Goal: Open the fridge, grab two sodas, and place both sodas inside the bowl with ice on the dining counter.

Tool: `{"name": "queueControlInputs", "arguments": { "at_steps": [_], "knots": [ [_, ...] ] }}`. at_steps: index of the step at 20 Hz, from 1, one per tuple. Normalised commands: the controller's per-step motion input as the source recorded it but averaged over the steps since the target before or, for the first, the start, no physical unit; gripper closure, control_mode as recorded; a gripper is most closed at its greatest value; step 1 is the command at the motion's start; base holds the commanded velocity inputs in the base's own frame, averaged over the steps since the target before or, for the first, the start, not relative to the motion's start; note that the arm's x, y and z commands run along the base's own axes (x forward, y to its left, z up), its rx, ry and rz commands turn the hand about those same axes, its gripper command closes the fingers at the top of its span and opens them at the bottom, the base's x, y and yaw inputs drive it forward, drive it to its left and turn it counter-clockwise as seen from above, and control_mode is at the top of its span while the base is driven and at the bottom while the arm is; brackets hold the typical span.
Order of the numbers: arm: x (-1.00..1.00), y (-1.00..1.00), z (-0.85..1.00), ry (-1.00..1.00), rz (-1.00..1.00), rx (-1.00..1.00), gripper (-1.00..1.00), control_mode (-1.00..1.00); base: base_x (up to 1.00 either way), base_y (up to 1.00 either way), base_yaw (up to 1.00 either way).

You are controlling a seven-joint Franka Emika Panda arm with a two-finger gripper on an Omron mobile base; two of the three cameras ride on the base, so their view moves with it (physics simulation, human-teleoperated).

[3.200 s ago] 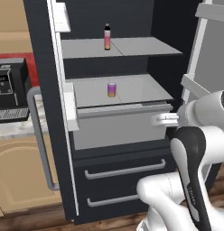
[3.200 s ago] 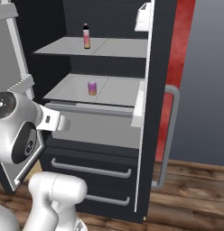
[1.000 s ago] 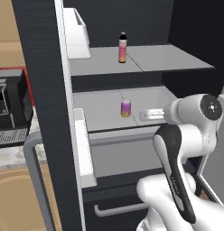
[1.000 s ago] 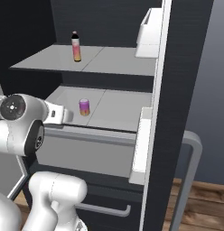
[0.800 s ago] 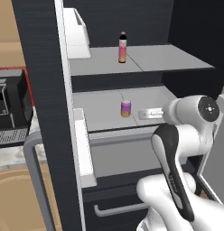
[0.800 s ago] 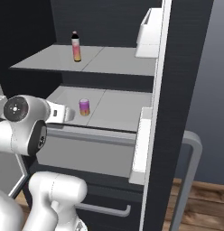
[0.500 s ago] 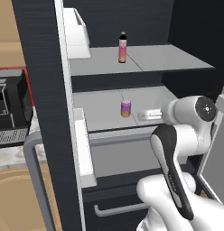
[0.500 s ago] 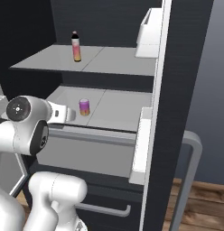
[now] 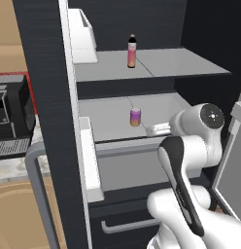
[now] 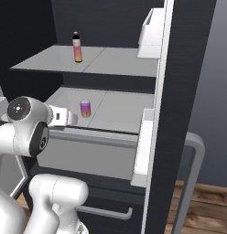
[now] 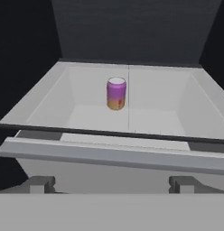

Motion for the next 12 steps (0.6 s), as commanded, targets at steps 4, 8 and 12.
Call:
{"name": "queueControlInputs", "arguments": {
  "at_steps": [4,8,12],
  "knots": [
    [0.12,0.00,-0.30,0.00,0.00,0.00,-1.00,-1.00,0.00,0.00,0.00],
    [0.25,-0.08,-0.03,-0.02,0.00,0.04,-1.00,-1.00,0.00,0.00,0.00],
    [0.29,-0.05,0.24,-0.07,0.00,0.07,-1.00,-1.00,0.00,0.00,0.00]
  ]
}}
